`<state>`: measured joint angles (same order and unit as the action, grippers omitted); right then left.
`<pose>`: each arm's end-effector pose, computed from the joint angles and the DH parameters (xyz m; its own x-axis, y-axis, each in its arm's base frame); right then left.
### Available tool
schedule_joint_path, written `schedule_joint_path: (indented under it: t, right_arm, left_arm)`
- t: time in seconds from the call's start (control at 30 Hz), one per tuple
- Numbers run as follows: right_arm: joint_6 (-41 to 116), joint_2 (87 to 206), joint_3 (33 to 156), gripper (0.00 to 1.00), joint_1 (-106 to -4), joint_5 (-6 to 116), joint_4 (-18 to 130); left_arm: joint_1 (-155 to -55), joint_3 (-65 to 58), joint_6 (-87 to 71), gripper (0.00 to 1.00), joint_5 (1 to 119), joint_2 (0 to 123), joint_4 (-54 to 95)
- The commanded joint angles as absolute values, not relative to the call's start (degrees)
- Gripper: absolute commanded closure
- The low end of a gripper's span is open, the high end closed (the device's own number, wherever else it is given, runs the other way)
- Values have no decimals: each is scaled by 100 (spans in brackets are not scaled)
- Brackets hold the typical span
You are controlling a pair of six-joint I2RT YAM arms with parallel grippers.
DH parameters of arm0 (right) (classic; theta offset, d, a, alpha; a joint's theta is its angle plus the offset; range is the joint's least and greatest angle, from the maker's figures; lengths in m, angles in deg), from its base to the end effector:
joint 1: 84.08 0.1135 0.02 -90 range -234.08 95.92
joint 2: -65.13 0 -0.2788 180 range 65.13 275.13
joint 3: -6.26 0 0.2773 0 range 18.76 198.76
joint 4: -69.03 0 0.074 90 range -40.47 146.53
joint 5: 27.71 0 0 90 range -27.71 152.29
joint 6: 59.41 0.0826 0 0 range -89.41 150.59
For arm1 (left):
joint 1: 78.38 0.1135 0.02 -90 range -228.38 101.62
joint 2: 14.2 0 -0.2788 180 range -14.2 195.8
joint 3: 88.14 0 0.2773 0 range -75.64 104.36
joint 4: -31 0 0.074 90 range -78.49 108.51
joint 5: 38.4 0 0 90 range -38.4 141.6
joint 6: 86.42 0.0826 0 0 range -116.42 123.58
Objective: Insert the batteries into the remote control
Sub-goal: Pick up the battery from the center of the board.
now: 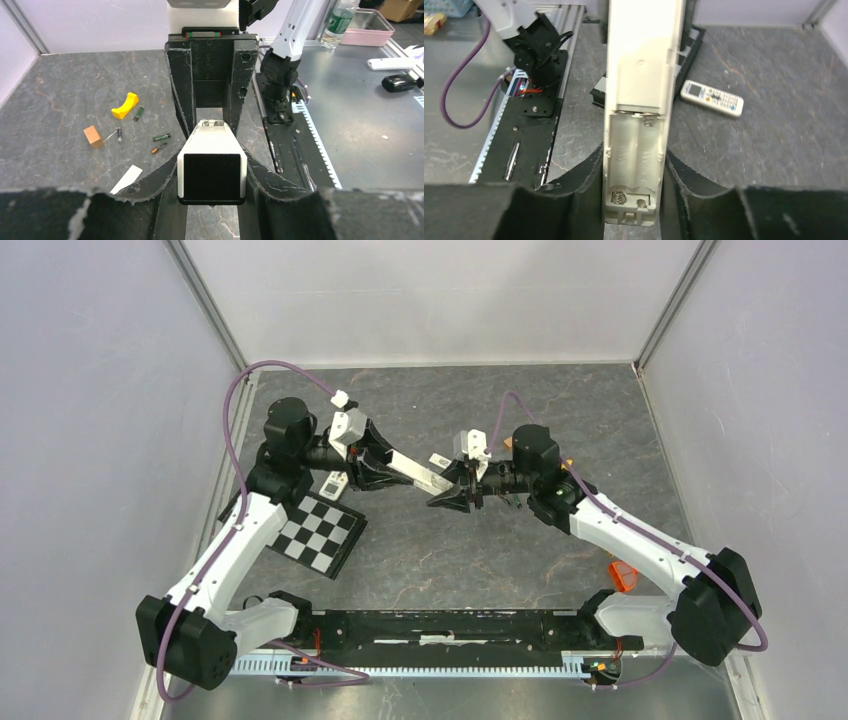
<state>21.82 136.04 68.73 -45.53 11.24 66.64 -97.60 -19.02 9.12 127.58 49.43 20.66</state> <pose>0.2155 0.2539 0.3126 0.0056 -0.1181 -0.9930 -1.0000 -0.0024 -0.0053 0.2247 -0.1632 0.3819 0.0164 0.0191 -0.9997 0.9957 -0.0918 0.0145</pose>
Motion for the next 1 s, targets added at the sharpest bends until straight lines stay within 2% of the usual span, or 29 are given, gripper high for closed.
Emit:
schedule_joint_path:
  t: [0.0, 0.07, 0.13, 0.2, 0.23, 0.27, 0.33, 0.47, 0.6, 0.67, 0.8, 0.9, 0.97]
  right_arm:
    - [2101, 13582, 7197, 71, -4540, 1288, 6483]
    - [2421, 13534, 7138, 79, -4540, 1384, 6811]
    - [2722, 13455, 7026, 82, -4540, 1592, 7196]
    - [2996, 13384, 6930, 82, -4540, 1871, 7551]
    - [3051, 13356, 6907, 83, -4538, 2069, 7677]
    - [3218, 13336, 6880, 82, -4540, 2352, 7770]
    - [3398, 13319, 6886, 82, -4538, 3101, 7927]
    - [3558, 13341, 6859, 82, -4379, 4504, 8319]
    - [3451, 13450, 6918, 82, -3983, 6035, 8377]
    - [3331, 13528, 6992, 82, -3820, 6561, 8321]
    - [3104, 13656, 7112, 82, -3478, 7095, 8235]
    - [2835, 13742, 7158, 82, -3285, 7449, 8167]
    - [2813, 13747, 7143, 82, -3232, 7624, 8167]
  left_arm:
    - [-9779, -1855, 813, 87, 12852, 4816, 2445]
    - [-9781, -1892, 632, 80, 12614, 4805, 2625]
    - [-9783, -1980, 339, 65, 12256, 4774, 2948]
    - [-9788, -2121, -346, 31, 11709, 4748, 3553]
    - [-9784, -2193, -615, 23, 11417, 4729, 3878]
    - [-9782, -2275, -936, 16, 11055, 4725, 4149]
    - [-9786, -2358, -1579, 9, 10296, 4752, 4663]
    - [-9784, -2240, -2975, 7, 8669, 4954, 4885]
    - [-9944, -2348, -3858, 7, 8117, 5040, 5431]
    - [-10155, -2308, -3896, 7, 7805, 5061, 5233]
    - [-10414, -2219, -4169, 7, 7555, 5249, 5087]
    - [-10519, -2186, -4474, 15, 7430, 5421, 5065]
    - [-10519, -2195, -4607, 25, 7332, 5517, 5032]
